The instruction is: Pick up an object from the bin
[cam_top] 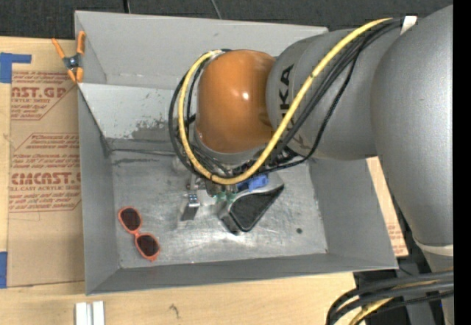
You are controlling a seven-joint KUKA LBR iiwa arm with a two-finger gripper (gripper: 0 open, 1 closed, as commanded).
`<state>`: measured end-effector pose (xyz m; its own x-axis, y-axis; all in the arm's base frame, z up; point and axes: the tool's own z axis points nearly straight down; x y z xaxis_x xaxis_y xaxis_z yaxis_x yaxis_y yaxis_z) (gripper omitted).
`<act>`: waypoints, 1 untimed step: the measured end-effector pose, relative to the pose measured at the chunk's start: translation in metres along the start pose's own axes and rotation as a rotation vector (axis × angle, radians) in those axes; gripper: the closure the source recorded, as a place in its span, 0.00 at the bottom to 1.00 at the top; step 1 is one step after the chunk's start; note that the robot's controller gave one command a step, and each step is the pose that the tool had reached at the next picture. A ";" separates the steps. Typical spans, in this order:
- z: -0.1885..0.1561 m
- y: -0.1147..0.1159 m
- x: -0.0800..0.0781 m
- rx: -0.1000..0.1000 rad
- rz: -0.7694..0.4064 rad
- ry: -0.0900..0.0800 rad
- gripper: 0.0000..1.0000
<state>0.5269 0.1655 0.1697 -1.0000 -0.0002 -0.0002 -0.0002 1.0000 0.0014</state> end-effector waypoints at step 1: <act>0.011 0.044 0.021 0.001 0.091 -0.001 0.00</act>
Offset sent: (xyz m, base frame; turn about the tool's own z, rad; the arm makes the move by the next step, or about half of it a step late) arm -0.0350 0.0740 -0.0408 -0.1429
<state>0.5057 0.2094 0.1592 -0.9959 0.0907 -0.0008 0.0907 0.9959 0.0007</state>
